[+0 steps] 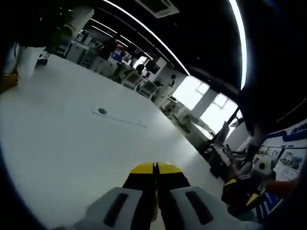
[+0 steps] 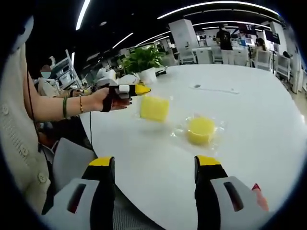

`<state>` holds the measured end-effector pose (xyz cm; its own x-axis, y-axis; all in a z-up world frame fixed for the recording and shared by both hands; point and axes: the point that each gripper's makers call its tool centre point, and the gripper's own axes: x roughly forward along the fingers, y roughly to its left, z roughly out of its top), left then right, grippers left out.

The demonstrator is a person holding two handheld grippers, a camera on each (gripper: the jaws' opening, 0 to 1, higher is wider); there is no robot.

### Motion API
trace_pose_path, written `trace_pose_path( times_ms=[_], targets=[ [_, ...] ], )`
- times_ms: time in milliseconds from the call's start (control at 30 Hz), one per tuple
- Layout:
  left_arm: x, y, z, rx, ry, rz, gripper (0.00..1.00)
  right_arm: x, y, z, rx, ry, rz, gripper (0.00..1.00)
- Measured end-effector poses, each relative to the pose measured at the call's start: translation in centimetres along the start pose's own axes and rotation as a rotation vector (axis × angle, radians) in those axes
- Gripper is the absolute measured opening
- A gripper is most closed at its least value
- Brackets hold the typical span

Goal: Compare the silicone blocks by pressing each to a similar depth, holding the contact briefly, and releasing to observe deformation and rebound differences across the visible hardness samples.

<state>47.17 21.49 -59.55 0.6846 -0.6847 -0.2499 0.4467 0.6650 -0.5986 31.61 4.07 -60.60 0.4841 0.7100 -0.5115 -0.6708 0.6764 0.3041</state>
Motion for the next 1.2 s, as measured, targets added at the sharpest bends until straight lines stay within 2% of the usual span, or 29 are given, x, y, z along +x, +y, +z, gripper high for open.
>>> trace_pose_path(
  times_ms=[167, 300, 467, 700, 767, 800, 867, 900, 1000, 1200],
  targets=[
    [-1.1, -1.1, 0.4, 0.030, -0.012, 0.009, 0.00, -0.5, 0.3, 0.8, -0.025, -0.002, -0.024, 0.62],
    [-2.4, -3.2, 0.9, 0.083, -0.015, -0.006, 0.00, -0.5, 0.4, 1.1, -0.069, 0.027, -0.038, 0.63],
    [-3.8, -5.9, 1.5, 0.159, -0.016, -0.033, 0.00, -0.9, 1.4, 3.2, -0.137, -0.007, -0.005, 0.63],
    [-5.8, -9.9, 2.5, 0.270, 0.008, -0.102, 0.00, -1.5, 2.7, 5.2, -0.249, -0.015, 0.058, 0.63],
    [-6.2, -10.6, 2.6, 0.293, 0.019, -0.118, 0.00, -1.9, 3.4, 6.1, -0.298, -0.026, 0.093, 0.63],
    [-6.5, -11.1, 2.6, 0.337, 0.033, -0.135, 0.00, -2.0, 3.8, 6.6, -0.318, -0.034, 0.111, 0.63],
    [-6.8, -11.9, 2.7, 0.341, 0.038, -0.153, 0.00, -2.2, 4.3, 7.6, -0.343, -0.044, 0.140, 0.64],
    [-7.0, -12.5, 2.8, 0.368, 0.047, -0.166, 0.00, -2.2, 4.5, 8.1, -0.352, -0.048, 0.154, 0.65],
    [-7.3, -14.2, 3.2, 0.445, 0.066, -0.209, 0.00, -2.4, 4.9, 10.0, -0.438, -0.039, 0.194, 0.65],
    [-7.0, -16.6, 4.4, 0.487, 0.086, -0.268, 0.00, -1.2, 5.3, 14.1, -0.600, 0.027, 0.258, 0.65]
  ],
)
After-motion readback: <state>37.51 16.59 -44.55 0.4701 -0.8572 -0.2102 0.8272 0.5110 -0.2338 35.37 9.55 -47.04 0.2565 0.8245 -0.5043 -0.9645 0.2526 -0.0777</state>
